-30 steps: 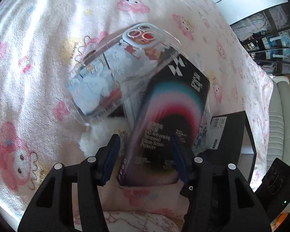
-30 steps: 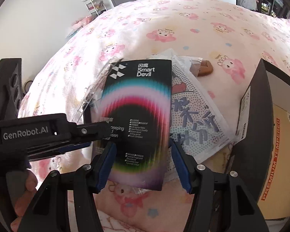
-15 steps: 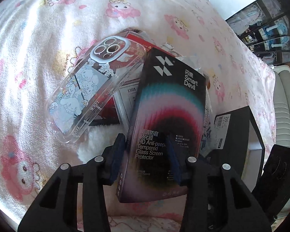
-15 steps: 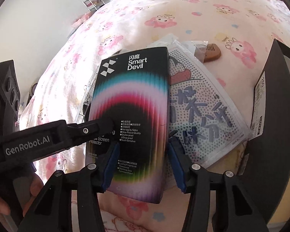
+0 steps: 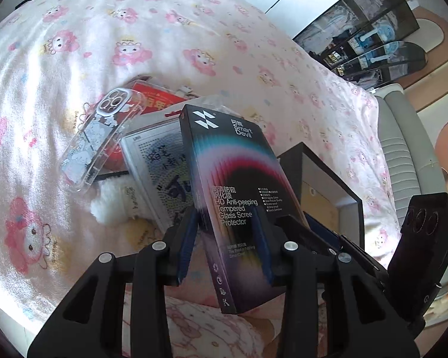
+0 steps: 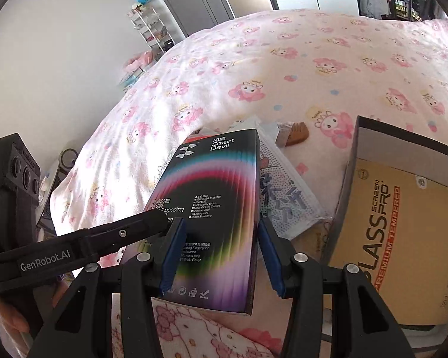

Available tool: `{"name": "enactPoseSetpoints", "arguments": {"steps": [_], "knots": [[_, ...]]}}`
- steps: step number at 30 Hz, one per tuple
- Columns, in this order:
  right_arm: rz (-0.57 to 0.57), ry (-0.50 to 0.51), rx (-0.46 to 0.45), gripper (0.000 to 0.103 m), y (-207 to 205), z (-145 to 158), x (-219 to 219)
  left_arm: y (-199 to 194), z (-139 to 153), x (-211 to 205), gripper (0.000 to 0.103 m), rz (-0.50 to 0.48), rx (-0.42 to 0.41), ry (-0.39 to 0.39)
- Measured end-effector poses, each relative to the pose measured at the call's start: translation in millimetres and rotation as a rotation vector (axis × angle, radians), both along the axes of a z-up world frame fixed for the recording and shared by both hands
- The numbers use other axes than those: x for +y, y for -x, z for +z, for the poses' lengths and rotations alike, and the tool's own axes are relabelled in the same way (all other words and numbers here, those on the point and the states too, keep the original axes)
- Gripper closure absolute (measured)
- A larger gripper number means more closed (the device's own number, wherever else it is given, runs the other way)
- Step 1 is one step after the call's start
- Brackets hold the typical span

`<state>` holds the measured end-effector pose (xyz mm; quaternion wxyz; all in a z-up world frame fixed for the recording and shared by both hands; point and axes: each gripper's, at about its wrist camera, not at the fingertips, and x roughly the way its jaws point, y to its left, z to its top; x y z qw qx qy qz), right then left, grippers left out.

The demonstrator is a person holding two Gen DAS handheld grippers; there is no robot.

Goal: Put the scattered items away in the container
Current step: 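Carry the Smart Devil box over the open cardboard box and lower it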

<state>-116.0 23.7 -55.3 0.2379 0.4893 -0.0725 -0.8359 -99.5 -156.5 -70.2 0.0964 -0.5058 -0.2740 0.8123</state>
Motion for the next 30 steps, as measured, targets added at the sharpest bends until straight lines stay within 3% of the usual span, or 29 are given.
{"name": "enactPoseSetpoints", "arguments": {"steps": [11,22,30], "knots": [[-0.182,-0.013,0.111,0.057,-33.1,38.8,91.8,3.3,31.4,96.8,0.065,-0.186,0.101,0.003],[-0.376,0.013,0.060,0.057,-44.5,19.3,185.4,20.0,9.4,197.0,0.065,-0.360,0.056,-0.003],[-0.431,0.011,-0.023,0.057,-33.0,-17.5,220.4,34.0,-27.6,232.0,0.064,-0.409,-0.032,0.033]]}}
